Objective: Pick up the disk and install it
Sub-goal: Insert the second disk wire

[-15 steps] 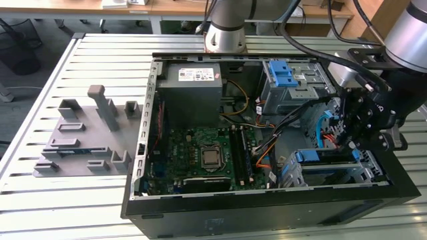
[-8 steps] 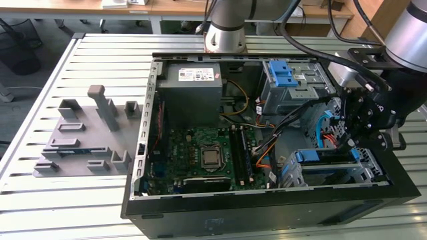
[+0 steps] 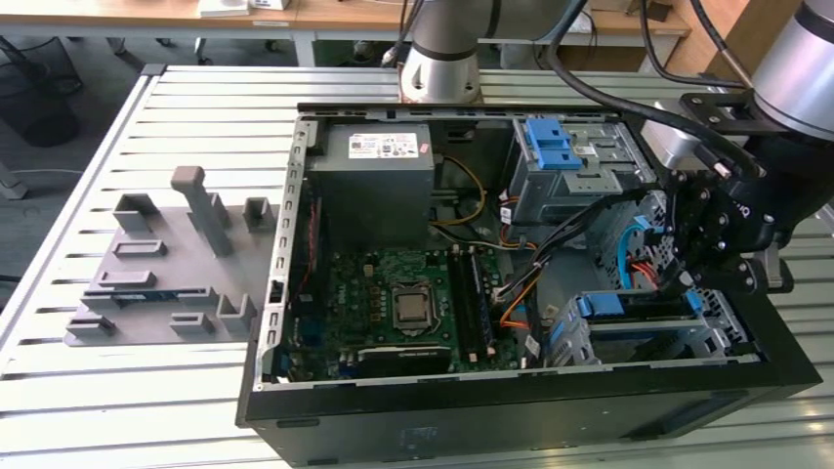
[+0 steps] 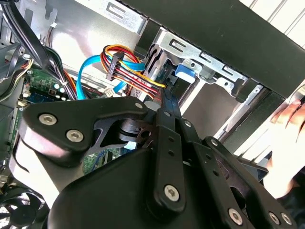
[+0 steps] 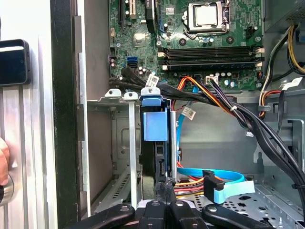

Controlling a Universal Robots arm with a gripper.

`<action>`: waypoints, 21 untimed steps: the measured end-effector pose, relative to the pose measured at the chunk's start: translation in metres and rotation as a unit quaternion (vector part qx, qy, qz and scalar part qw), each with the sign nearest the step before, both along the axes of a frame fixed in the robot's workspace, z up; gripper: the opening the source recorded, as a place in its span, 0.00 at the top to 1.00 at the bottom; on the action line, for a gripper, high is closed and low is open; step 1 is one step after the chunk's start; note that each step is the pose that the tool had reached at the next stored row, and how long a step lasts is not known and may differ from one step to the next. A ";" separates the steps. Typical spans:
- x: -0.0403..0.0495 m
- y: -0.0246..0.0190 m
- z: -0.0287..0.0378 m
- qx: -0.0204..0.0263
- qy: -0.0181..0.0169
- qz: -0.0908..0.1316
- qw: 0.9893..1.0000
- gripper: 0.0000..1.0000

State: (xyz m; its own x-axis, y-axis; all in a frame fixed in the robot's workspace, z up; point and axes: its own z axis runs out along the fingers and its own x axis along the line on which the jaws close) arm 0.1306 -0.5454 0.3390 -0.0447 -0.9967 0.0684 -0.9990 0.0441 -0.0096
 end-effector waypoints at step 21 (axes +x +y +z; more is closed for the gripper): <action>-0.0187 -0.0005 0.0112 0.000 -0.007 0.000 1.000 0.89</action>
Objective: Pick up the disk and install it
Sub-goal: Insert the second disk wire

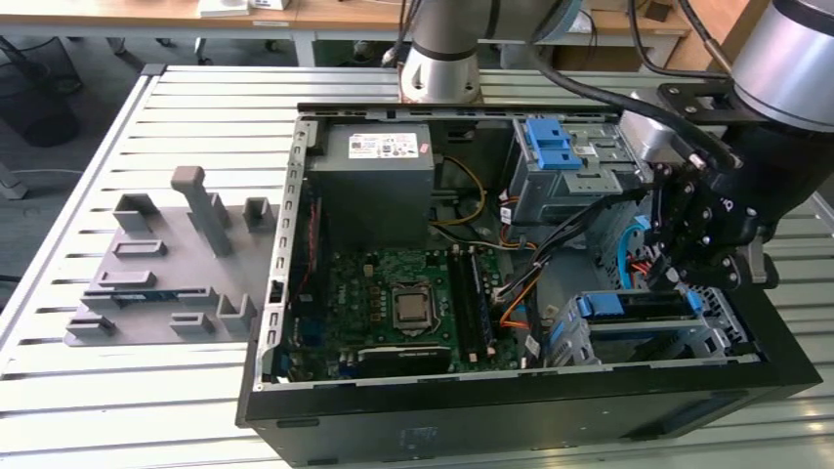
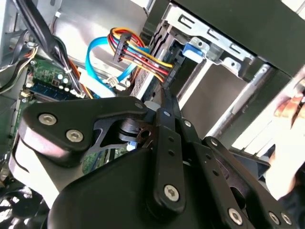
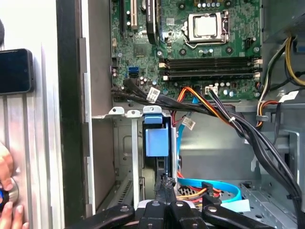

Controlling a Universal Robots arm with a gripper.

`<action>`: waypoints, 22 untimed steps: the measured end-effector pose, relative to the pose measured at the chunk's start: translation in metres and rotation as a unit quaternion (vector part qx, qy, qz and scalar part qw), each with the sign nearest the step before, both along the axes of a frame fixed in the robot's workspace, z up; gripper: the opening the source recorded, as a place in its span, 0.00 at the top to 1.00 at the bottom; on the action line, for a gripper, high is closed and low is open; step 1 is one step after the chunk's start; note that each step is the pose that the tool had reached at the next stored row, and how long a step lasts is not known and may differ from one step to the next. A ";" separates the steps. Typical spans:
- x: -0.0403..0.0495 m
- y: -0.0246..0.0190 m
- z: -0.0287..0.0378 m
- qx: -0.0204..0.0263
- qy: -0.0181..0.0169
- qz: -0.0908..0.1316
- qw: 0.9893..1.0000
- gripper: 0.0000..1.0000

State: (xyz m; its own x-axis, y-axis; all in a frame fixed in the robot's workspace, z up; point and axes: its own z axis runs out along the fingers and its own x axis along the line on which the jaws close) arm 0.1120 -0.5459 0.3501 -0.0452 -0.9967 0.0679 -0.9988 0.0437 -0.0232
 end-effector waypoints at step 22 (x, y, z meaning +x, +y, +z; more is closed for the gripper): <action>-0.0120 0.0119 0.0318 -0.001 -0.003 0.000 1.000 0.89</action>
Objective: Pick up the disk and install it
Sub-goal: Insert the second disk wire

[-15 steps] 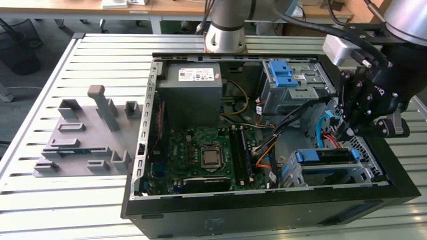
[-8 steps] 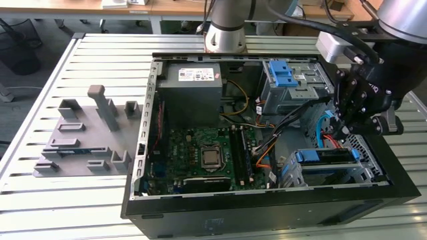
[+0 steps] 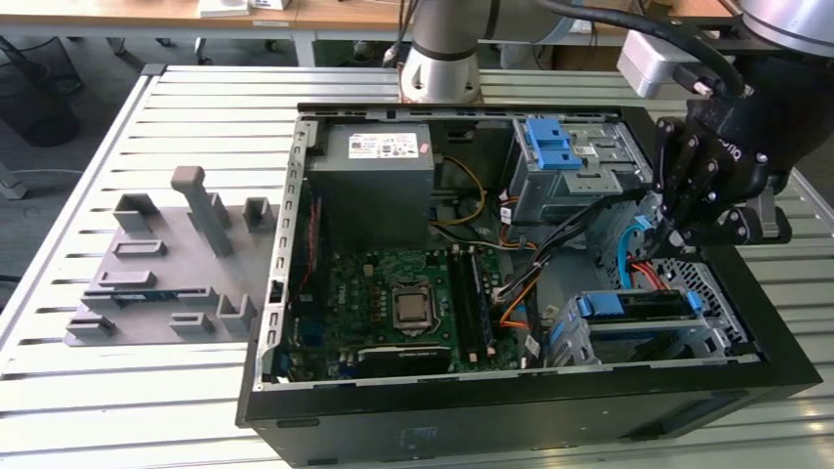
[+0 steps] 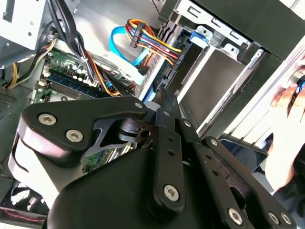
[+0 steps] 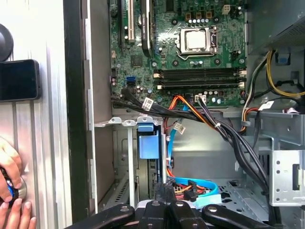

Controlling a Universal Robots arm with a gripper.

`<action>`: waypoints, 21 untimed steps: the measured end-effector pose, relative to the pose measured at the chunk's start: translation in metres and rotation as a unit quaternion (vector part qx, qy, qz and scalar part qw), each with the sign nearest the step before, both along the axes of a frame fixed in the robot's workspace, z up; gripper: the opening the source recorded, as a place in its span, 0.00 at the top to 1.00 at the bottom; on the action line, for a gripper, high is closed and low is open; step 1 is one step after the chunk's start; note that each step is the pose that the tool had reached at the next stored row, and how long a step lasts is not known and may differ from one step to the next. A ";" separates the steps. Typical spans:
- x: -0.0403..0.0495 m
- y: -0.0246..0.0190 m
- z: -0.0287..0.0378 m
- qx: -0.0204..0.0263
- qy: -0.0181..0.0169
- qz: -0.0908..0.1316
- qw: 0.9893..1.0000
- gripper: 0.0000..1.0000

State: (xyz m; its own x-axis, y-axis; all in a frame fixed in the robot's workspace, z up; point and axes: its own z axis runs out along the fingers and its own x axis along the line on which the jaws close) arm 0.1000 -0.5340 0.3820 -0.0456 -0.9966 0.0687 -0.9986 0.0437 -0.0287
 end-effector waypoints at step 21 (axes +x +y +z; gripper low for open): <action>0.0000 0.0184 0.0032 -0.001 0.000 0.000 1.000 0.89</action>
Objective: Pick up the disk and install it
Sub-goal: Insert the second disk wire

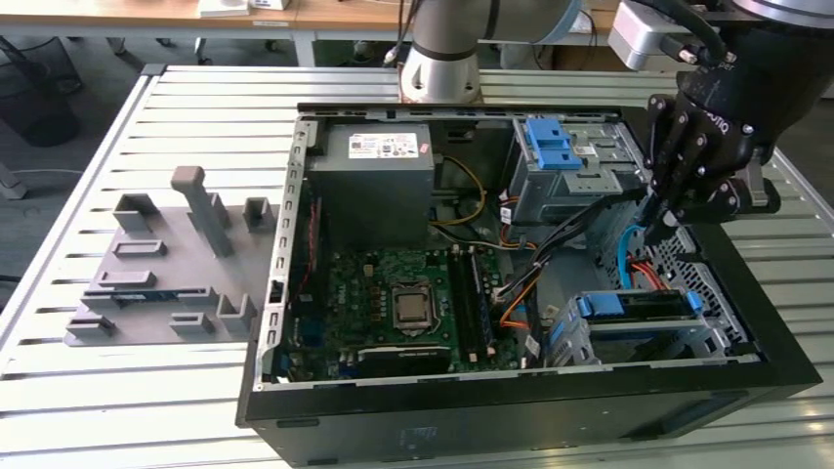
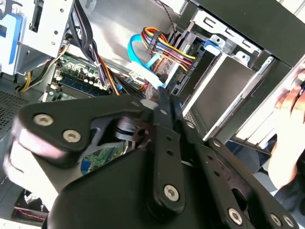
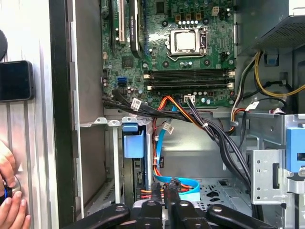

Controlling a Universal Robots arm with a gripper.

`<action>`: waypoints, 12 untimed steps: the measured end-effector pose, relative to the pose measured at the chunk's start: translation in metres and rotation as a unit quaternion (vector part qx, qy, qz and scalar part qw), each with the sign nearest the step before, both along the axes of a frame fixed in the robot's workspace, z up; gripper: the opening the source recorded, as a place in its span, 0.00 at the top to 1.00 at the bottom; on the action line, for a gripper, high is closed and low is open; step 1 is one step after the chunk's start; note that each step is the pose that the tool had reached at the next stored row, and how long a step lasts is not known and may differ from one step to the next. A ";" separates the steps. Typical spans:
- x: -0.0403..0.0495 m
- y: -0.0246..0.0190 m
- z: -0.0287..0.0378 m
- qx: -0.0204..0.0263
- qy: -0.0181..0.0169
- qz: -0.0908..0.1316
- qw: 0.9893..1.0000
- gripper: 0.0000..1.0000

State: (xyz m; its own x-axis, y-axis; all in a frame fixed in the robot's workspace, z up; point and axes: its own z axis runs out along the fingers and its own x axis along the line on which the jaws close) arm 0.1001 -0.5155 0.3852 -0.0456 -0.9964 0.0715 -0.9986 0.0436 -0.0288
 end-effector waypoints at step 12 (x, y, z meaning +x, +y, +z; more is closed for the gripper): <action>0.0008 0.0016 -0.0037 0.000 0.000 0.000 1.000 0.76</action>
State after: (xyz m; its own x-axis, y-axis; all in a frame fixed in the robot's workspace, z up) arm 0.1008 -0.5140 0.3815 -0.0456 -0.9964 0.0715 -0.9986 0.0437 -0.0288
